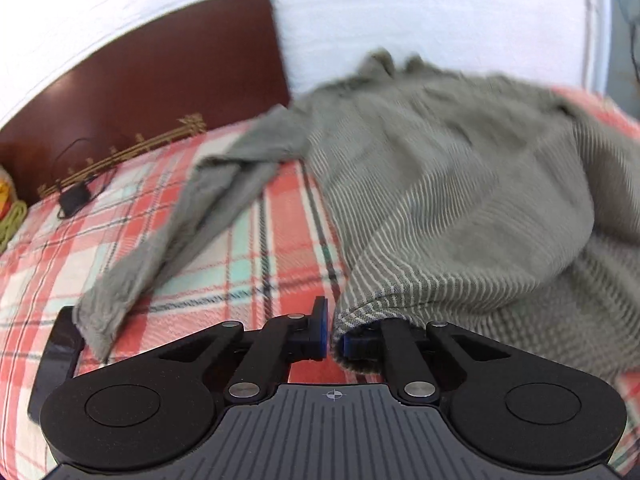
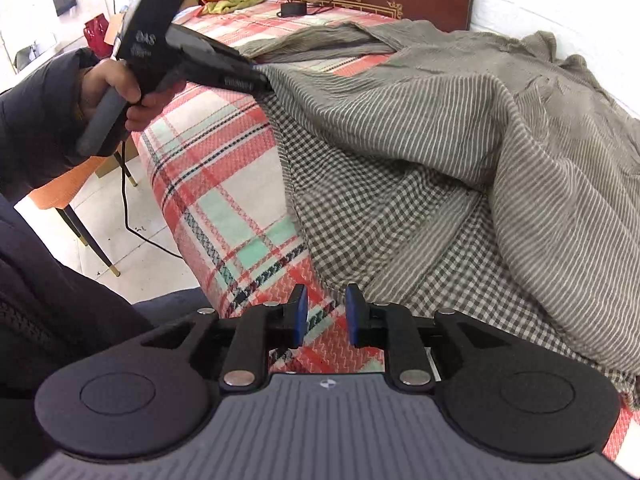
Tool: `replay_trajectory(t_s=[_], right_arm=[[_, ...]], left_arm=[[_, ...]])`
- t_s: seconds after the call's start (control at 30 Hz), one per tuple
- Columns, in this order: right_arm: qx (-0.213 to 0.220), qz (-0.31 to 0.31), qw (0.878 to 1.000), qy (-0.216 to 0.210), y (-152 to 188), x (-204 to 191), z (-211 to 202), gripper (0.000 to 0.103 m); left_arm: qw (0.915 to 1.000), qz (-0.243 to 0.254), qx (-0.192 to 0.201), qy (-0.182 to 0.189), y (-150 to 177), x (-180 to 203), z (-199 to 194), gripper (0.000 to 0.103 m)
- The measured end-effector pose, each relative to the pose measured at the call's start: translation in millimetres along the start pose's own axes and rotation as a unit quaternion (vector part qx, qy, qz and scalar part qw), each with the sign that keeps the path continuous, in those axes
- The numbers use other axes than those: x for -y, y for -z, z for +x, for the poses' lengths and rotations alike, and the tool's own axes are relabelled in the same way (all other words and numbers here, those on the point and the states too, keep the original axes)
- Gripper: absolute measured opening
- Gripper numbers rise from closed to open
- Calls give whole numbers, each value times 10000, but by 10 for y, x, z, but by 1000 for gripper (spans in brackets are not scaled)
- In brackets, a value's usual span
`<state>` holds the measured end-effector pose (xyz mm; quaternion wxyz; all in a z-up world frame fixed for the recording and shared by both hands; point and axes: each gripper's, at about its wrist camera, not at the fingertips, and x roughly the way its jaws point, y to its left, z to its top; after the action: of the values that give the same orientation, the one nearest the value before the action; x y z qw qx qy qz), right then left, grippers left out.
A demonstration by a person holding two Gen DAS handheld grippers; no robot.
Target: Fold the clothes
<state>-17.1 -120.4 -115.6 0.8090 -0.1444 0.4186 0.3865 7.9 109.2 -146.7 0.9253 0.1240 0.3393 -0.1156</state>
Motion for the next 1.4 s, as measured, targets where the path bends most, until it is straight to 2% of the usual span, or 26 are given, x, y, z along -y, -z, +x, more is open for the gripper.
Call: replay_trajectory(t_s=[0.13,0.23,0.3,0.4,0.53,0.67,0.7,0.73,0.77,0.83,0.9,1.0,1.13,1.23,1.27,1.33,1.4], right_arm=[[227,61,9997,-55,-90,19,7,22],[593,224,9980,-29,-232,12,89,22],[674,295,9973,-11,-322,23,170,22],[557,281,9980,51,-408,35,338,25],[90,298,9995,35,-385,57,564,26],[95,258,9996,16,-322,54,525,29],[85,302,9995,-5,-307,67,498,30],[88,349,9993,-19,-293,82,465,30],[139,413,9990,-7,-282,100,407,31],[301,545,9980,108,-245,140,264,32],[500,682,9960,302,-196,188,103,35],[739,945,9893,831,-83,319,-128,37],[936,1456,9737,1482,137,551,-370,38],[959,1691,9638,1825,280,657,-462,46],[937,1676,9629,1895,311,673,-472,51],[891,1533,9626,2047,351,681,-486,51],[861,1268,9611,2299,396,701,-518,51]], left_arm=[[9996,52,232,-123,-37,7,-159,4],[9996,137,211,-120,-5,55,-187,4],[9996,198,157,-134,49,83,-192,4],[9996,244,37,-142,176,109,-218,3],[9995,202,-170,-144,330,107,-167,3],[9990,146,-410,-45,445,72,-122,4],[9989,140,-452,10,470,56,-133,12],[9988,104,-474,117,488,25,-166,14],[9985,47,-481,258,502,-15,-214,29],[9977,-140,-461,484,512,-118,-323,34],[9976,-274,-355,524,472,-198,-426,48],[9988,-264,-138,401,335,-198,-498,51],[9972,47,53,751,139,60,-437,51],[9928,647,296,963,26,474,-353,57],[9904,877,370,999,2,623,-320,61],[9836,1421,502,988,-16,936,-244,61],[9730,2045,610,884,1,1243,-171,61]])
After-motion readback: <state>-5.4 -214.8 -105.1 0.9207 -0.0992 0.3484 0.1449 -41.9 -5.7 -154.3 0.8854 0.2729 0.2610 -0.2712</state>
